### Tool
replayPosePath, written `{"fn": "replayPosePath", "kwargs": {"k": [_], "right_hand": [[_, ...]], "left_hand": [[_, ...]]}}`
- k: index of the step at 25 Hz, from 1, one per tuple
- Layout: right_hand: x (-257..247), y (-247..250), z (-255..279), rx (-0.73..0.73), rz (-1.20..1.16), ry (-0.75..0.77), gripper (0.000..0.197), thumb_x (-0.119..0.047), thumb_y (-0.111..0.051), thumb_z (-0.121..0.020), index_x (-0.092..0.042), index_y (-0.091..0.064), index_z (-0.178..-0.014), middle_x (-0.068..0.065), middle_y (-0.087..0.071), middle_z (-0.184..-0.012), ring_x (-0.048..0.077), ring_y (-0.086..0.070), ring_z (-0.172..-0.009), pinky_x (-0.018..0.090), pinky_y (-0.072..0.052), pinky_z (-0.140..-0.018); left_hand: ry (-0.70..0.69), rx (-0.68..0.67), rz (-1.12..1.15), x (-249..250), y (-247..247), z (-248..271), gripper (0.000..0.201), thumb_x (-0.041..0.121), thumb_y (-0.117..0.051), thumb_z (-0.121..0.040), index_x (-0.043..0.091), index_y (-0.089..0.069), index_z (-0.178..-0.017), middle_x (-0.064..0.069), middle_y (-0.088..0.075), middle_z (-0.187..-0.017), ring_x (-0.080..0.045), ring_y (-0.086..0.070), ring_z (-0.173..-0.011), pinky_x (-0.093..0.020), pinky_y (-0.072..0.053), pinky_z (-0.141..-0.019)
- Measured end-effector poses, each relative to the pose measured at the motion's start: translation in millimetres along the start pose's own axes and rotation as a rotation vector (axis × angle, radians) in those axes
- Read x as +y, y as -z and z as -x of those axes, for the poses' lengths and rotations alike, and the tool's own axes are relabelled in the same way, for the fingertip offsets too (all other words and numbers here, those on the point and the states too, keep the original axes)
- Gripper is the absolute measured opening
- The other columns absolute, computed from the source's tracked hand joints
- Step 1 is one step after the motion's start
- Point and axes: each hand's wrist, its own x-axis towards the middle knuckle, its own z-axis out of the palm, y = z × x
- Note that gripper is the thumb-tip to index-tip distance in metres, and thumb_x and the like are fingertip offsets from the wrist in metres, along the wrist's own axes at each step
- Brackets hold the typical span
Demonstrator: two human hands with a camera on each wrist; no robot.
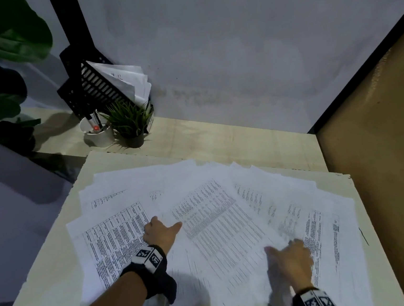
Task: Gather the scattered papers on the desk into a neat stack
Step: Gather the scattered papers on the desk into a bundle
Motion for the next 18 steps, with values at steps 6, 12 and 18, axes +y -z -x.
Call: {"fn": "replayPosePath", "kwargs": {"k": [6,12,18], "right_hand": [[-23.3,0.7,-19.2,0.104,-0.205,-0.08,0.109,-0.037,-0.076,-0.07,-0.004,-0.003,-0.144,0.029,-0.015,-0.149,0.046,-0.035,-0.129,0.051,-0.038,-0.101],[-34.9,-30.2,-12.7,0.114,-0.172,0.108,0.066,-0.023,-0.074,-0.068,-0.005,-0.047,-0.125,0.018,-0.057,-0.12,0.034,-0.053,-0.106,0.041,-0.051,-0.085],[-52.7,-15.0,-14.6,-0.066,-0.226,0.259,0.055,-0.016,-0.071,-0.074,0.001,-0.048,-0.121,0.01,-0.057,-0.108,0.031,-0.056,-0.102,0.031,-0.048,-0.08]], "left_hand": [[0.061,-0.004,0.015,12.4,-17.0,7.9,0.101,0.032,-0.075,-0.07,-0.002,-0.012,-0.14,-0.026,-0.014,-0.147,-0.043,-0.033,-0.13,-0.051,-0.039,-0.102],[0.036,-0.05,-0.032,4.5,-10.4,-0.5,0.078,0.041,-0.071,-0.069,0.01,-0.037,-0.133,-0.019,-0.039,-0.138,-0.04,-0.044,-0.121,-0.05,-0.042,-0.1],[0.002,-0.176,-0.051,0.1,-8.5,-2.3,0.056,0.047,-0.069,-0.064,0.025,-0.06,-0.114,-0.013,-0.033,-0.137,-0.036,-0.045,-0.118,-0.045,-0.04,-0.104]]}}
